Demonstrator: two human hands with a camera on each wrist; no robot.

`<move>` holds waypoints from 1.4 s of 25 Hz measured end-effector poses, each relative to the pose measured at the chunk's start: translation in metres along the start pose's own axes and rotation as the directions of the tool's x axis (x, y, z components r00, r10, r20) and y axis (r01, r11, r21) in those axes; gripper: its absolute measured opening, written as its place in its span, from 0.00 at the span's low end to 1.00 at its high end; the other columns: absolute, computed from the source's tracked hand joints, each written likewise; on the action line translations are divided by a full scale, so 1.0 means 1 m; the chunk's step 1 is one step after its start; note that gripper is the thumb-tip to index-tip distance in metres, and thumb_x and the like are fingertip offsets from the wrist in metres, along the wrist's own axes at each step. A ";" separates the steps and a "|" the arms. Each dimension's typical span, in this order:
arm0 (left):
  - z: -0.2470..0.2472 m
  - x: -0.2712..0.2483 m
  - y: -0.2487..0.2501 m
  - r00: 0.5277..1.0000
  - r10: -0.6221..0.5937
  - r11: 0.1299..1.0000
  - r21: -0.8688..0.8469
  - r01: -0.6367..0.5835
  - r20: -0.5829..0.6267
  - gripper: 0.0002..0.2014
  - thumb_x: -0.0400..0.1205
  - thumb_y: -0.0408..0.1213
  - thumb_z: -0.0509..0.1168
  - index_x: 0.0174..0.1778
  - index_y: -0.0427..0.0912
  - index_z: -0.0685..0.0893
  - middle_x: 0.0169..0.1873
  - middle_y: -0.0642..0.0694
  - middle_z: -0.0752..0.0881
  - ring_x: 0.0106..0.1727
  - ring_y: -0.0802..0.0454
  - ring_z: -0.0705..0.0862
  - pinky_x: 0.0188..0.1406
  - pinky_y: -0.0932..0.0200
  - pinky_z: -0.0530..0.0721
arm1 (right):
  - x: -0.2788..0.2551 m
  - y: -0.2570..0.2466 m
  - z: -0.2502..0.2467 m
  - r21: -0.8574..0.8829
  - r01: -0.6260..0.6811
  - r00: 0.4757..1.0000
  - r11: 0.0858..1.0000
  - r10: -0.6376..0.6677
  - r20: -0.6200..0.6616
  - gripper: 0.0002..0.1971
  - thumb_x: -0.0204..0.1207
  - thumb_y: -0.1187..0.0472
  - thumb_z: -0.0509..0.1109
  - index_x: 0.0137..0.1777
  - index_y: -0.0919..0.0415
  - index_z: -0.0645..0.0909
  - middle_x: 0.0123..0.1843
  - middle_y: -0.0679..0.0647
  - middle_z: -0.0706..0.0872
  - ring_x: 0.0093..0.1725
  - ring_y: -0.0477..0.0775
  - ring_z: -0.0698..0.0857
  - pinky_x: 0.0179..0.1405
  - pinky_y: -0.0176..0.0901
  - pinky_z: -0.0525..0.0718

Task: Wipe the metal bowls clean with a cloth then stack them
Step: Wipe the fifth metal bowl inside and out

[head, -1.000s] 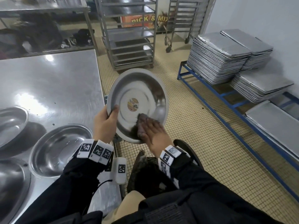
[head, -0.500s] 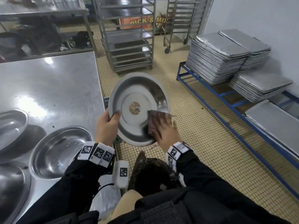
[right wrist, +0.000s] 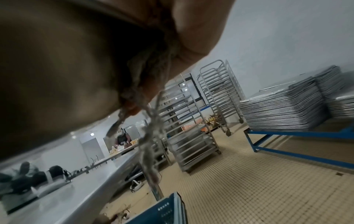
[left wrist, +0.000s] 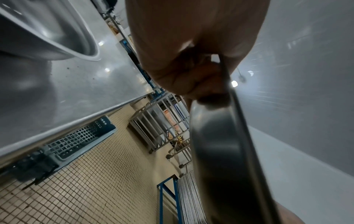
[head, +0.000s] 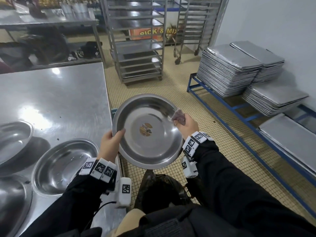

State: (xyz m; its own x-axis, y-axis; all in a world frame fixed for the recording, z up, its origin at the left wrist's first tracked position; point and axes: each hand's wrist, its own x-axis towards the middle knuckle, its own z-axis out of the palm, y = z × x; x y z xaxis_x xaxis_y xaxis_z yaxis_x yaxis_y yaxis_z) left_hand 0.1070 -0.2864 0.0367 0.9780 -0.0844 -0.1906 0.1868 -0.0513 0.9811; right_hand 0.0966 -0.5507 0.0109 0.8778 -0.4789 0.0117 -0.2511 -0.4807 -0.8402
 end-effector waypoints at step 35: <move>0.009 -0.001 0.018 0.961 0.229 0.959 0.203 -0.196 -0.156 0.11 0.87 0.38 0.59 0.39 0.45 0.78 0.31 0.47 0.79 0.30 0.55 0.77 0.27 0.68 0.75 | -0.074 -0.014 0.095 -0.412 0.475 0.862 0.778 -0.316 0.396 0.34 0.79 0.36 0.27 0.83 0.45 0.48 0.85 0.50 0.50 0.84 0.53 0.47 0.82 0.60 0.44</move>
State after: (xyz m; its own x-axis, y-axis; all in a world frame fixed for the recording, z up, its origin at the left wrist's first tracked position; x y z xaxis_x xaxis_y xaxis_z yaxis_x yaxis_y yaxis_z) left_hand 0.1081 -0.2961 0.0542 0.9969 0.0625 0.0471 -0.0312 -0.2343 0.9717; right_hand 0.0737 -0.4383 -0.0299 0.9977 0.0304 0.0609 0.0535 -0.9037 -0.4249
